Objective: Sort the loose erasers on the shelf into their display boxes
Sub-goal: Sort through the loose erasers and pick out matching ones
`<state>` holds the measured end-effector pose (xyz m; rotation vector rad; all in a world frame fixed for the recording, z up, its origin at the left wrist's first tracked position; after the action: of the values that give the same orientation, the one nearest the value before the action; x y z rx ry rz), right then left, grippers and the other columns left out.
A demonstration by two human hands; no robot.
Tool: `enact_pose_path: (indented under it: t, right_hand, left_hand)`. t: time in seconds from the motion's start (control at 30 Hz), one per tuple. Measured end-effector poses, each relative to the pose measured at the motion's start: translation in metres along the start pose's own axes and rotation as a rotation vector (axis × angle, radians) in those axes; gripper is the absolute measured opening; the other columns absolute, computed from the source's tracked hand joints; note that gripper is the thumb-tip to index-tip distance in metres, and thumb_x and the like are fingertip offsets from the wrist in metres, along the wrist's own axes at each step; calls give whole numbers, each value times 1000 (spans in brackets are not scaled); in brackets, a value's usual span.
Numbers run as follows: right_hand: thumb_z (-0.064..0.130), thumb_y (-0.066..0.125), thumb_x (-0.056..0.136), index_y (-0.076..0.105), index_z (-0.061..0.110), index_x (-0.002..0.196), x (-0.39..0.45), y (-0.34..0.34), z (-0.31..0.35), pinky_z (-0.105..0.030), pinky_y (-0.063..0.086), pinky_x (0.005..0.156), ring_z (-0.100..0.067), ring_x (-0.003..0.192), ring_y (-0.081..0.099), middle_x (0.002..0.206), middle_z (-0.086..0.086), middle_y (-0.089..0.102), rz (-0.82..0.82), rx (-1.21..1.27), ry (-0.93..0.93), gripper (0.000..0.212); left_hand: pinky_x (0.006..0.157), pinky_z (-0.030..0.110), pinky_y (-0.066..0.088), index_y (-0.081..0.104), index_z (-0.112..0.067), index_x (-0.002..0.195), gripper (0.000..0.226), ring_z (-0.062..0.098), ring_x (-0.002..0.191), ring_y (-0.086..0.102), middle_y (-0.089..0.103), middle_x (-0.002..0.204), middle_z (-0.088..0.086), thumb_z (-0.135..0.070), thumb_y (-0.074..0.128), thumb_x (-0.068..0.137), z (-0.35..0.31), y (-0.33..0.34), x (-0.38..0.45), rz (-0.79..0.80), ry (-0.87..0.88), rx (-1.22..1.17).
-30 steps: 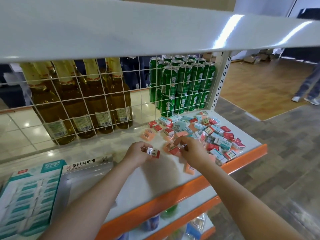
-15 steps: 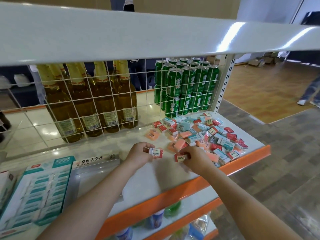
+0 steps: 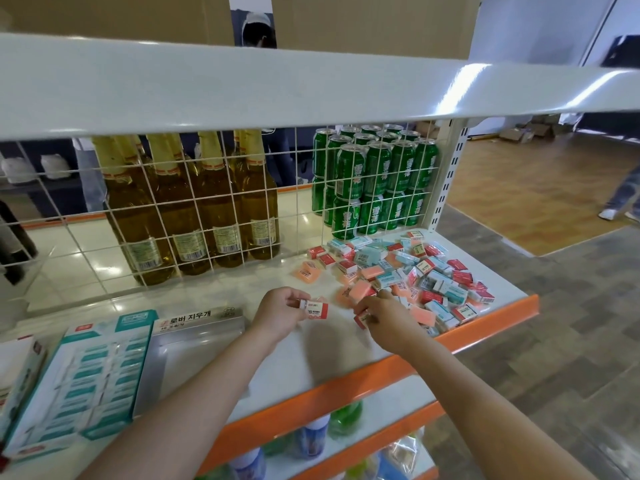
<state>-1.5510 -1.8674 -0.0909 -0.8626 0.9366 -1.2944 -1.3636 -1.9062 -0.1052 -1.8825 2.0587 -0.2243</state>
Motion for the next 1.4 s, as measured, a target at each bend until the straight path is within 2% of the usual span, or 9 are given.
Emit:
enact_pose_path:
  t: [0.17, 0.27, 0.37, 0.53, 0.63, 0.8, 1.0, 1.23, 1.4]
  right_hand:
    - [14, 52, 86, 59, 15, 103, 3, 0, 2, -30, 47, 71, -21, 94, 56, 108, -5, 62, 11, -86, 34, 18]
    - [19, 52, 90, 54, 14, 114, 3, -3, 2, -32, 49, 78, -24, 100, 57, 112, -6, 61, 79, -201, 35, 25]
    - [9, 44, 91, 50, 20, 128, 4, -4, 1, -29, 47, 81, -22, 106, 56, 122, -3, 59, 121, -140, 24, 40]
    - [6, 51, 86, 53, 16, 97, 8, -11, 5, -19, 36, 52, -16, 75, 48, 93, -3, 62, -85, 88, 13, 15]
    - [2, 55, 84, 47, 14, 88, 10, -16, 8, -27, 43, 58, -23, 75, 55, 81, 1, 56, -179, 283, -10, 15]
    - [3, 54, 89, 55, 16, 109, 13, -19, 10, -31, 54, 59, -21, 84, 63, 91, -1, 62, -146, 561, 0, 24]
    - [-2, 51, 88, 52, 22, 89, 22, -12, 4, -48, 55, 74, -30, 86, 64, 81, 0, 60, -112, 666, 50, 24]
    - [4, 53, 90, 54, 18, 97, 30, -3, 5, -19, 40, 48, -14, 69, 56, 79, 3, 60, -61, 589, -12, 16]
    - [1, 50, 89, 53, 18, 94, 29, 3, 13, -19, 42, 55, -17, 76, 57, 74, 2, 59, -43, 552, -72, 18]
  left_hand:
    - [68, 20, 46, 67, -6, 96, 23, 18, 84, 59, 64, 87, 6, 9, 61, 80, 4, -6, -3, -55, -15, 6]
    - [69, 22, 46, 66, -12, 89, 22, 19, 84, 59, 64, 85, 5, 8, 63, 80, 7, -8, -4, -58, -31, 5]
    - [67, 20, 45, 65, -13, 88, 22, 18, 85, 59, 64, 89, 7, 7, 64, 80, 9, -10, -5, -68, -31, 1]
    - [67, 18, 45, 67, -2, 100, 23, 15, 80, 57, 63, 84, 3, 8, 63, 81, 9, -12, -7, -84, -30, 17]
    - [67, 16, 44, 68, -2, 100, 23, 12, 76, 57, 61, 78, -2, 8, 62, 81, 7, -11, -7, -95, -30, 12]
    - [69, 17, 45, 68, -7, 96, 21, 12, 79, 58, 62, 79, -5, 7, 61, 82, 4, -9, -9, -97, -19, -9]
    - [68, 18, 45, 68, -7, 98, 21, 13, 79, 59, 63, 79, -4, 5, 62, 83, 1, -7, -10, -127, 0, -4]
    - [60, 8, 42, 68, -5, 101, 24, 9, 76, 57, 63, 84, 1, 8, 62, 81, -1, -10, -14, -185, 9, 38]
    - [61, 8, 40, 69, -5, 101, 24, 13, 83, 57, 64, 89, 4, 7, 62, 81, 1, -23, -18, -237, 29, 85]
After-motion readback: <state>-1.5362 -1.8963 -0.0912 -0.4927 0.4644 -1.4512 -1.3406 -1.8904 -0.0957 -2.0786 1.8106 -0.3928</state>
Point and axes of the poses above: each hand's wrist, its own x-axis towards the middle knuckle, its own y-axis out of the palm, z = x × y, the point moved 1 cm from there along x, towards the middle knuckle
